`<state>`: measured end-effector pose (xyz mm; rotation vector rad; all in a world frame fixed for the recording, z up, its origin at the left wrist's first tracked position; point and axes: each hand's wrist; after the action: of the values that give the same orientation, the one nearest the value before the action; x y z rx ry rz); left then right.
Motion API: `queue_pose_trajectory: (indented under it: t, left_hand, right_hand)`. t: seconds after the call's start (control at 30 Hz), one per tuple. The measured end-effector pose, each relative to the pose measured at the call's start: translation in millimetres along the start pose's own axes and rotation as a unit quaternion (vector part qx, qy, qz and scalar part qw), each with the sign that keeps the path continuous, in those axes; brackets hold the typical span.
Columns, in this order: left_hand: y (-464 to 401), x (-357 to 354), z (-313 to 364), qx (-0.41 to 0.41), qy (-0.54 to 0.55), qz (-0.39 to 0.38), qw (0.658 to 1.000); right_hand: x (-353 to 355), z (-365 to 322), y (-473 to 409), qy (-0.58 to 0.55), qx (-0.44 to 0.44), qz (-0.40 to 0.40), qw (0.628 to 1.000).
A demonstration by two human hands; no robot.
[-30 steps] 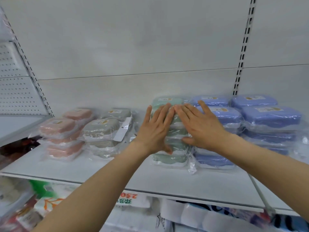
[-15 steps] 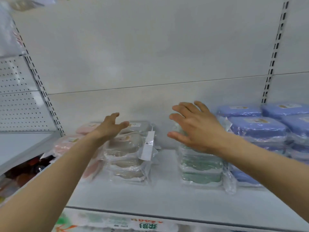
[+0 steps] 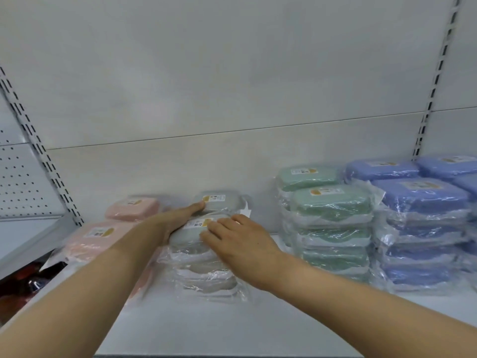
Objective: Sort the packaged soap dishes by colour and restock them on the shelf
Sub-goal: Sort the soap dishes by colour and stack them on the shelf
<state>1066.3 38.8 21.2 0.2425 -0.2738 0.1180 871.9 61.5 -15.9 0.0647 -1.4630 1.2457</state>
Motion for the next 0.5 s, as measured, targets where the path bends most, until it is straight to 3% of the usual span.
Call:
queue_pose_trajectory:
  t: [0.17,0.37,0.4,0.5]
  left_hand:
    - [-7.7,-30.7,1.8,0.005,0.061,-0.007,0.998]
    - [-15.4,-72.4,11.2,0.006,0.088,-0.020,0.996]
    - [-16.5,-74.1,10.1,0.005,0.090,-0.021,0.996]
    - [-18.5,-72.2,6.2,0.010,0.085,-0.016,0.996]
  right_hand:
    - [15.9,25.1,15.0,0.056,-0.010,-0.012,0.998]
    - [61.7,63.1,20.3,0.039,-0.042,-0.186,0.981]
    - [71.5,73.3,17.8,0.017,-0.080,-0.204,0.975]
    - [94.0,114.4,8.5,-0.030,-0.213,-0.162,0.963]
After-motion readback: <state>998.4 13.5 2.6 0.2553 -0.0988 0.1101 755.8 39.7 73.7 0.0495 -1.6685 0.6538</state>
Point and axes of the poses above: each hand's wrist, its own y-axis away from the middle knuckle, its own x-axis out of the back of the hand, z = x × y, and after that the axes turned 14 degrees about -x, right-handed
